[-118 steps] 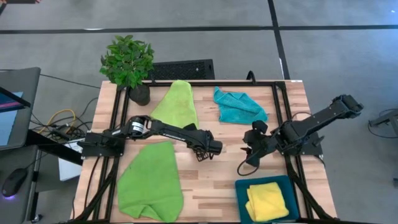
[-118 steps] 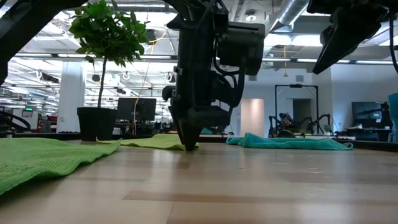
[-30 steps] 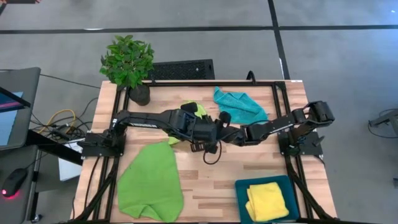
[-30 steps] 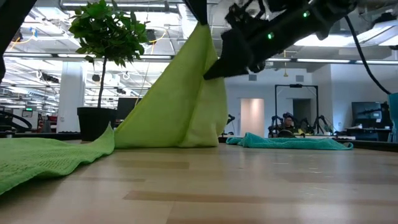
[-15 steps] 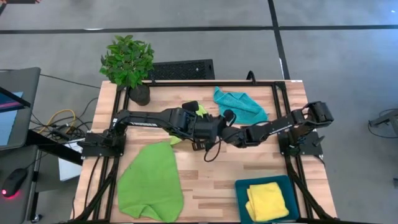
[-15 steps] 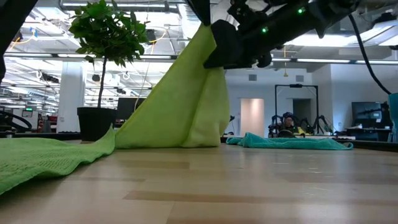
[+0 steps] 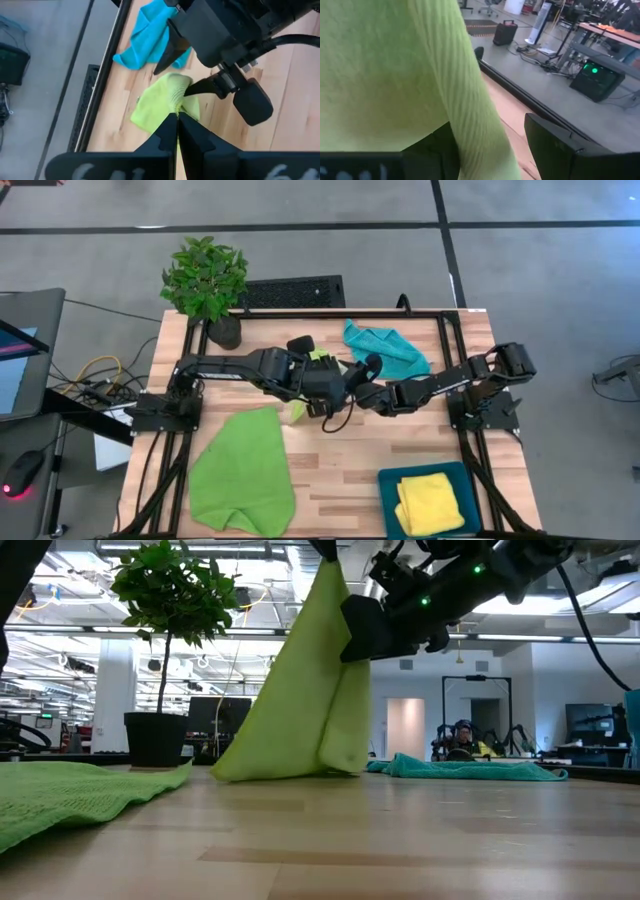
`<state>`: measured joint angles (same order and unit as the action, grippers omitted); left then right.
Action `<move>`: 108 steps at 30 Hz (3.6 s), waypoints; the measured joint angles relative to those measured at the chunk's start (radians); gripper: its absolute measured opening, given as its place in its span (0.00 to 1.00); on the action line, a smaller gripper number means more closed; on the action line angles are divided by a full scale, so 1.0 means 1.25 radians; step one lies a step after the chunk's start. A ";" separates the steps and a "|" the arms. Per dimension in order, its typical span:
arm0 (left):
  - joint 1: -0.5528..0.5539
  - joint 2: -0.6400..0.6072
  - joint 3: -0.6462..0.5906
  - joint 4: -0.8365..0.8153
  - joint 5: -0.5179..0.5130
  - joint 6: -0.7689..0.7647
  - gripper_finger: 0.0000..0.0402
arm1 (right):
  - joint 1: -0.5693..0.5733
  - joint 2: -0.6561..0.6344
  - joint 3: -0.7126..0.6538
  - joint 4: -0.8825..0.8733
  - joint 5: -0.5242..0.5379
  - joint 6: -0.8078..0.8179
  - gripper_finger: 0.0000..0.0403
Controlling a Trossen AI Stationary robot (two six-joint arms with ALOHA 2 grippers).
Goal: Fold microfiber towels
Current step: Fold the light green towel
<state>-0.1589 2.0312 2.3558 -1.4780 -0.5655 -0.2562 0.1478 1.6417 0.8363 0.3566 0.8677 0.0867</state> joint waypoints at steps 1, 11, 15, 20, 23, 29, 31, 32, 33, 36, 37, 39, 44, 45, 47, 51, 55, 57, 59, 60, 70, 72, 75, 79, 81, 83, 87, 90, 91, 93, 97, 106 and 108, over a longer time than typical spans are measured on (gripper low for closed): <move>0.000 -0.003 0.000 0.002 -0.001 0.000 0.00 | 0.000 0.000 0.000 -0.003 0.001 0.001 0.56; -0.005 -0.052 0.000 0.034 -0.047 -0.001 0.00 | 0.001 0.000 0.000 -0.019 0.002 0.002 0.56; -0.006 -0.077 0.000 0.049 -0.067 -0.002 0.00 | 0.002 0.000 0.000 -0.034 0.001 0.002 0.56; -0.009 -0.103 0.000 0.076 -0.103 -0.007 0.00 | 0.002 0.000 0.000 -0.060 -0.001 0.002 0.56; -0.013 -0.115 0.000 0.083 -0.103 -0.006 0.00 | 0.002 0.000 0.000 -0.074 -0.001 0.002 0.56; -0.014 -0.121 0.000 0.082 -0.103 -0.009 0.00 | 0.014 0.000 0.000 -0.105 -0.001 -0.012 0.56; -0.014 -0.121 0.000 0.080 -0.102 -0.010 0.00 | 0.018 0.000 0.000 -0.119 0.001 -0.012 0.56; -0.014 -0.121 0.000 0.081 -0.103 -0.010 0.00 | 0.020 0.000 0.000 -0.127 0.001 -0.012 0.56; -0.014 -0.121 0.000 0.080 -0.102 -0.010 0.00 | 0.021 0.000 0.000 -0.135 0.002 -0.012 0.56; -0.014 -0.121 0.000 0.080 -0.102 -0.011 0.00 | 0.028 0.000 0.000 -0.166 0.021 -0.012 0.56; -0.014 -0.121 0.000 0.080 -0.102 -0.011 0.00 | 0.030 0.000 0.000 -0.181 0.026 -0.012 0.56; -0.014 -0.121 0.000 0.080 -0.102 -0.011 0.00 | 0.038 0.000 0.000 -0.207 0.040 -0.012 0.56; -0.014 -0.121 0.000 0.079 -0.102 -0.010 0.00 | 0.062 0.000 0.000 -0.256 0.049 -0.012 0.56; -0.014 -0.121 0.000 0.079 -0.102 -0.010 0.00 | 0.067 0.000 0.000 -0.262 0.051 -0.012 0.56; -0.014 -0.121 0.000 0.079 -0.102 -0.009 0.00 | 0.078 0.000 0.000 -0.275 0.067 -0.008 0.56; -0.014 -0.121 0.000 0.079 -0.102 -0.009 0.00 | 0.093 0.000 0.000 -0.301 0.135 -0.006 0.56; -0.014 -0.120 0.000 0.079 -0.101 -0.009 0.00 | 0.102 0.000 0.000 -0.330 0.155 -0.006 0.56; -0.014 -0.120 0.000 0.079 -0.101 -0.009 0.00 | 0.107 0.000 0.000 -0.346 0.153 -0.006 0.56; -0.014 -0.120 0.000 0.079 -0.101 -0.009 0.00 | 0.107 0.000 0.000 -0.362 0.156 0.015 0.56; -0.014 -0.120 0.000 0.079 -0.099 -0.009 0.00 | 0.107 0.000 0.000 -0.373 0.161 0.031 0.56; -0.014 -0.120 0.000 0.079 -0.096 -0.009 0.00 | 0.131 0.000 0.000 -0.438 0.148 0.013 0.56; -0.014 -0.120 0.000 0.079 -0.096 -0.010 0.00 | 0.137 0.000 0.000 -0.453 0.147 -0.007 0.56; -0.014 -0.120 0.000 0.079 -0.096 -0.010 0.00 | 0.144 0.000 0.000 -0.465 0.146 -0.043 0.56; -0.014 -0.119 0.000 0.079 -0.096 -0.010 0.00 | 0.149 0.000 -0.009 -0.465 0.145 -0.076 0.56; -0.014 -0.119 0.000 0.079 -0.095 -0.010 0.00 | 0.147 0.000 -0.019 -0.464 0.145 -0.076 0.56; -0.014 -0.119 0.000 0.080 -0.090 -0.010 0.00 | 0.140 0.000 -0.033 -0.459 0.145 -0.076 0.56; -0.014 -0.119 0.000 0.080 -0.090 -0.010 0.00 | 0.124 0.000 -0.065 -0.399 0.148 -0.079 0.56; -0.014 -0.119 0.000 0.080 -0.090 -0.010 0.00 | 0.122 0.000 -0.067 -0.369 0.145 -0.108 0.56; -0.014 -0.119 0.000 0.080 -0.089 -0.010 0.00 | 0.124 0.000 -0.067 -0.362 0.139 -0.117 0.56; -0.014 -0.119 0.000 0.080 -0.090 -0.010 0.00 | 0.134 0.000 -0.067 -0.353 0.118 -0.118 0.56; -0.014 -0.119 0.000 0.080 -0.089 -0.010 0.00 | 0.159 0.000 -0.067 -0.318 0.101 -0.120 0.56; -0.014 -0.119 0.000 0.080 -0.089 -0.010 0.00 | 0.185 0.000 -0.067 -0.142 -0.005 -0.238 0.56; -0.014 -0.119 0.000 0.080 -0.089 -0.012 0.00 | 0.183 0.007 -0.067 -0.103 -0.006 -0.260 0.56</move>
<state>-0.1762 1.8820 2.3562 -1.3781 -0.6765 -0.2711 0.3766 1.6506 0.7521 0.2279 0.8604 -0.2381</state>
